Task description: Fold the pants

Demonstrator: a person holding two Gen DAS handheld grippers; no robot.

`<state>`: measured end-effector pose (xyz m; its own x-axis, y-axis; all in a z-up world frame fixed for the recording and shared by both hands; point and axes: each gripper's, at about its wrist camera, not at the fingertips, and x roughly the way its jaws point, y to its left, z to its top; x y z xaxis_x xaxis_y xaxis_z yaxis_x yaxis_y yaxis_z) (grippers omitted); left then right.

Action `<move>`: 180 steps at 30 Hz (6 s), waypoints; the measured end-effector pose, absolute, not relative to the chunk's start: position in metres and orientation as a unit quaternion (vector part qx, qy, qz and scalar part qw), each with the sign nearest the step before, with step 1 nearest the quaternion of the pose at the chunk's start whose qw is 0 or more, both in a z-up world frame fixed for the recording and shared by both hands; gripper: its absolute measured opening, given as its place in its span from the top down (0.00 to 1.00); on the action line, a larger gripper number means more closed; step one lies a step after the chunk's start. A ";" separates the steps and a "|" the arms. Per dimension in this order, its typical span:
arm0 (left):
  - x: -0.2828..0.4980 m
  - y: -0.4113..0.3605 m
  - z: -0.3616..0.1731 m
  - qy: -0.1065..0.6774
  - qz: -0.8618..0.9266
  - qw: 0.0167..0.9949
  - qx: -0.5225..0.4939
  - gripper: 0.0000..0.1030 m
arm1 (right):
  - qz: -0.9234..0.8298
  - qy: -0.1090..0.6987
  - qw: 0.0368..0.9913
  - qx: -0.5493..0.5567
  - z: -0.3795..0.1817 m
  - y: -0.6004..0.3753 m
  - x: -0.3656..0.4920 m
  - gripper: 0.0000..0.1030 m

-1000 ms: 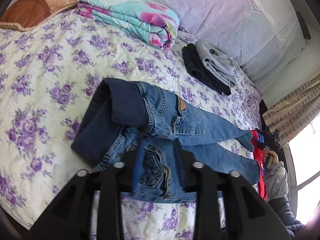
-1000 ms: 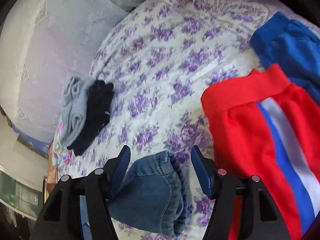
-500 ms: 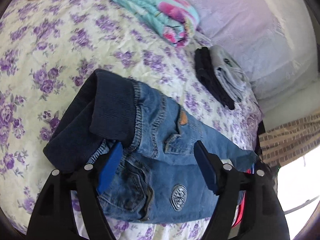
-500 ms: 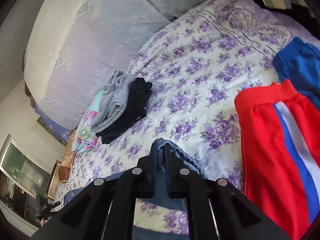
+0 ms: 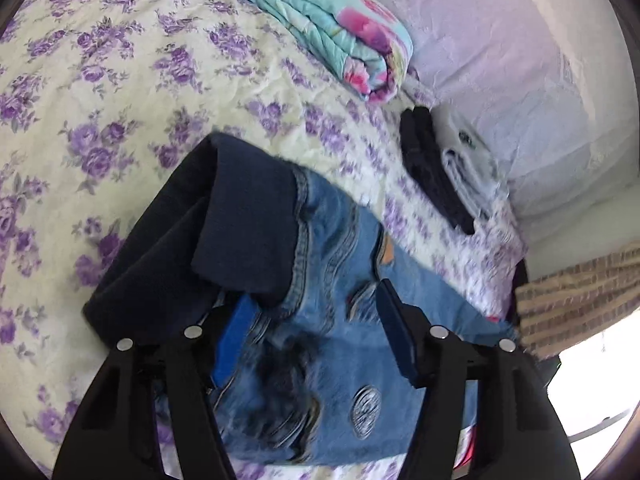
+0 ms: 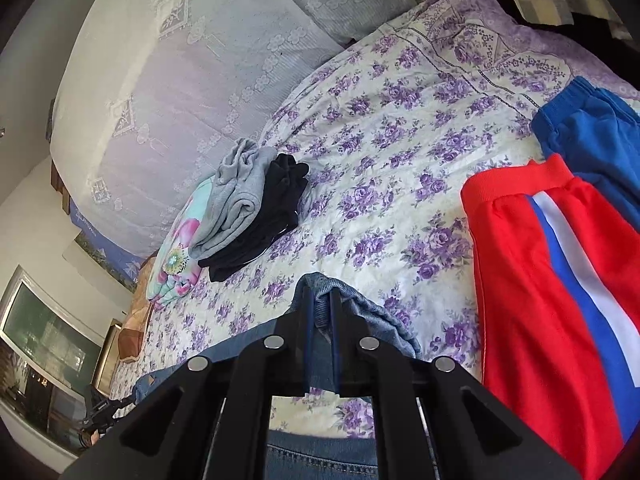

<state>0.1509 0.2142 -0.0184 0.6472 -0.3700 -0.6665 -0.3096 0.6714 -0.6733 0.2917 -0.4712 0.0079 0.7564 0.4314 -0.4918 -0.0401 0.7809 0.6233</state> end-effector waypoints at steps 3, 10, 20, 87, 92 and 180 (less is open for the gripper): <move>0.163 0.217 -0.022 0.412 0.003 0.813 -0.412 0.55 | 0.130 0.321 0.888 0.304 0.008 -0.471 0.289 0.93; 0.157 0.241 -0.005 0.378 -0.046 0.807 -0.452 0.84 | 0.125 0.307 0.895 0.300 0.026 -0.471 0.285 0.93; 0.108 0.246 0.033 0.360 -0.110 0.823 -0.426 0.84 | 0.132 0.275 0.921 0.243 0.051 -0.486 0.185 0.93; 0.071 0.282 -0.023 0.385 -0.152 0.787 -0.457 0.83 | 0.132 0.340 0.772 0.520 -0.085 -0.456 0.123 0.93; 0.071 0.286 -0.038 0.404 -0.140 0.776 -0.463 0.83 | 0.113 0.376 0.743 0.542 -0.121 -0.463 0.116 0.93; 0.086 0.033 -0.049 0.341 -0.227 0.911 -0.047 0.16 | 0.480 0.481 0.716 0.159 -0.017 -0.092 0.335 0.72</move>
<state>0.0860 0.0335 -0.0492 0.6648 -0.4454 -0.5997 0.3816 0.8926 -0.2400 0.3351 -0.0918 -0.0172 0.0758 0.8407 -0.5362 -0.5338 0.4884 0.6903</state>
